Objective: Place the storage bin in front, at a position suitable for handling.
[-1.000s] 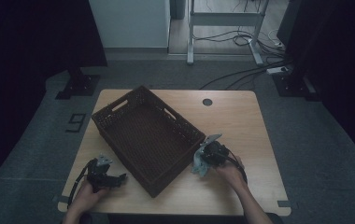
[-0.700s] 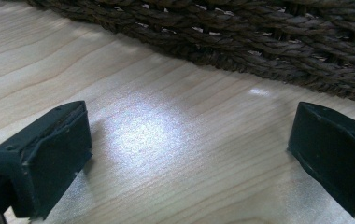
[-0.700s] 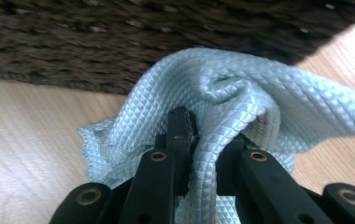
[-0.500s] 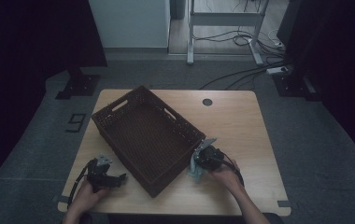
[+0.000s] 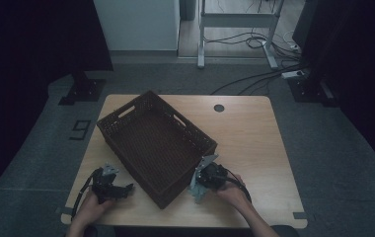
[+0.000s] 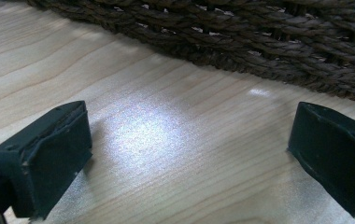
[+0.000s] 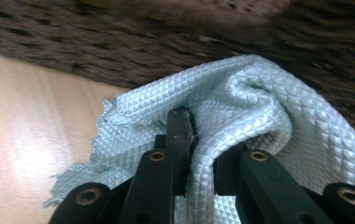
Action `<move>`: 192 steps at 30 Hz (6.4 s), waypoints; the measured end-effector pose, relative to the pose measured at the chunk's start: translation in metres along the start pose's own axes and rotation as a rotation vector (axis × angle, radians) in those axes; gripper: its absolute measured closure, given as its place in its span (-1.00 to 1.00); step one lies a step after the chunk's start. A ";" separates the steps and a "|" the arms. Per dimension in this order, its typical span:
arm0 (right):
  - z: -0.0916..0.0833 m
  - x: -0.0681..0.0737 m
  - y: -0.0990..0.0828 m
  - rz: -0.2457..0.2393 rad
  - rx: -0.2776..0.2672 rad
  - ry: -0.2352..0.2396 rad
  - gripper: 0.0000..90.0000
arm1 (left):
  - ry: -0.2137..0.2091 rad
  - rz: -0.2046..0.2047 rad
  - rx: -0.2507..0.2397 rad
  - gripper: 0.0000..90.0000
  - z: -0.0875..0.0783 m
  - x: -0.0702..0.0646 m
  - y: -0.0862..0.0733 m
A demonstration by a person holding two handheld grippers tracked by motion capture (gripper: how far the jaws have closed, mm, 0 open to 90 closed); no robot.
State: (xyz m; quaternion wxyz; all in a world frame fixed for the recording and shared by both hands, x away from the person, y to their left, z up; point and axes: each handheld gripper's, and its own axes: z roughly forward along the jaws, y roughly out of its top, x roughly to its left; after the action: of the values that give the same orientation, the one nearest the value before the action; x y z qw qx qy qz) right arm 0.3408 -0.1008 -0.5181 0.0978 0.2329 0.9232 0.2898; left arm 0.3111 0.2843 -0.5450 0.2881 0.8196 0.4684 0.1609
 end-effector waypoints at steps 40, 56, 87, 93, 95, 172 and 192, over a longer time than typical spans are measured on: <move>0.016 0.099 0.034 -0.246 -0.035 0.220 0.77 | 0.000 0.000 -0.002 -1.00 0.000 0.000 0.000; -0.031 0.068 0.024 -0.167 -0.082 0.143 0.77 | 0.001 0.000 -0.007 -1.00 0.001 0.000 0.000; -0.119 -0.003 -0.009 -0.007 -0.123 -0.077 0.77 | 0.003 -0.002 -0.009 -1.00 0.001 0.000 0.000; -0.139 -0.022 -0.025 0.045 -0.123 -0.140 0.77 | 0.003 -0.003 -0.009 -1.00 0.001 0.000 0.000; -0.145 -0.028 -0.030 0.063 -0.124 -0.161 0.77 | 0.003 -0.002 -0.009 -1.00 0.001 0.000 0.000; -0.108 -0.063 -0.065 0.181 -0.216 -0.155 -0.70 | 0.051 -0.041 0.036 -1.00 -0.005 0.006 0.005; -0.044 -0.060 -0.012 0.078 -0.264 0.009 -0.81 | 0.062 -0.018 -0.102 -1.00 -0.019 -0.006 0.036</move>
State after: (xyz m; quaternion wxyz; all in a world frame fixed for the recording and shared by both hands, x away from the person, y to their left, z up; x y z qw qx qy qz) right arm 0.3750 -0.1603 -0.4862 0.1120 0.2525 0.8676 0.4135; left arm 0.3224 0.2715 -0.5076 0.3162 0.7942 0.4757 0.2075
